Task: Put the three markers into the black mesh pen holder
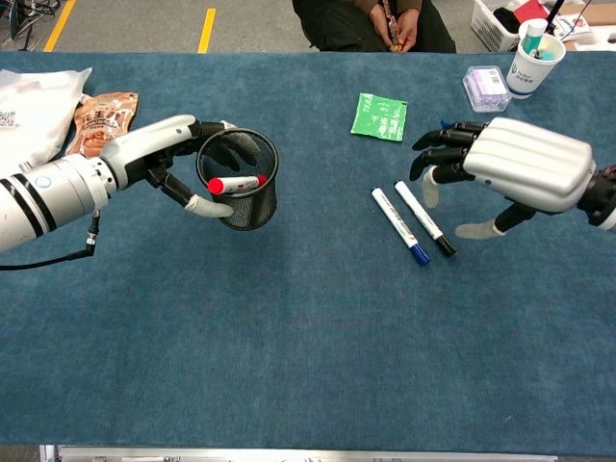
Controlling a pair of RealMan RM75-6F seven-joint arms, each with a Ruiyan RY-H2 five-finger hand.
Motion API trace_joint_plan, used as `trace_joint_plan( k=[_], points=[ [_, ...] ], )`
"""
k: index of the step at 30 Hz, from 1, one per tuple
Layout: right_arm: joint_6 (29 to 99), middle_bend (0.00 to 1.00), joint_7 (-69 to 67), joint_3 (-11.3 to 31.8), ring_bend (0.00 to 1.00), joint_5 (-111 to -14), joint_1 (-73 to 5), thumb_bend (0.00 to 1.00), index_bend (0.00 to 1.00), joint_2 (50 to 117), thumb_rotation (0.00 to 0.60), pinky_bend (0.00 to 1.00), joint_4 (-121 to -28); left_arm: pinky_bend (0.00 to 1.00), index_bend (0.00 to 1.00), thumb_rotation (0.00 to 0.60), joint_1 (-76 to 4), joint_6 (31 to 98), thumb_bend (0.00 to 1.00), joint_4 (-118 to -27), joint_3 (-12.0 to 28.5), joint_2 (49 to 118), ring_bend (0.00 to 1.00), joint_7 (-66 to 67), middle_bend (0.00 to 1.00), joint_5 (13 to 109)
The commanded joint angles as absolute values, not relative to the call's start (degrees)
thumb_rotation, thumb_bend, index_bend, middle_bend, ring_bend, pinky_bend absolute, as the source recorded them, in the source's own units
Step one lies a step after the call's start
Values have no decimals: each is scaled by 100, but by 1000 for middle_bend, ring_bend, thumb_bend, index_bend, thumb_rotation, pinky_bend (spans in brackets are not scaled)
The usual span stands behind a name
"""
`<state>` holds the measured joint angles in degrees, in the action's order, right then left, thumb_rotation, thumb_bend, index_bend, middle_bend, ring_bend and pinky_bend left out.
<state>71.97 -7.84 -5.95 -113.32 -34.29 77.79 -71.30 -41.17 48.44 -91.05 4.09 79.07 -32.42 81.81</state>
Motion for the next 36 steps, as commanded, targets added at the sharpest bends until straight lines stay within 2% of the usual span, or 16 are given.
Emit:
trace_joint_plan(
  k=[1, 7, 17, 24, 36],
  points=[
    [7130, 305, -601, -707, 141, -11391, -3426, 141, 490, 8081, 600, 192, -6719, 209, 250, 600, -4103, 4843, 175, -9098, 393, 7899, 283, -3256, 361, 8179],
    [7119, 266, -266, -786, 111, -11445, -3443, 141, 490, 8432, 600, 116, -6172, 209, 249, 600, -4080, 4854, 175, -9082, 368, 7898, 282, -3303, 361, 8208],
    [7151, 243, -76, -836, 90, -11392, -3501, 141, 489, 8959, 600, 106, -5532, 209, 249, 600, -4085, 4825, 175, -9041, 353, 7899, 281, -3376, 359, 8235],
    [7035, 237, 35, -818, 90, -11242, -3561, 183, 489, 9176, 600, 93, -5405, 209, 249, 600, -4075, 4849, 175, -9040, 339, 7893, 280, -3411, 359, 8278],
    [6888, 238, 128, -869, 90, -11068, -3651, 183, 490, 9261, 600, 93, -5397, 209, 247, 600, -4056, 4887, 175, -9008, 319, 7888, 278, -3516, 357, 8330]
  ],
)
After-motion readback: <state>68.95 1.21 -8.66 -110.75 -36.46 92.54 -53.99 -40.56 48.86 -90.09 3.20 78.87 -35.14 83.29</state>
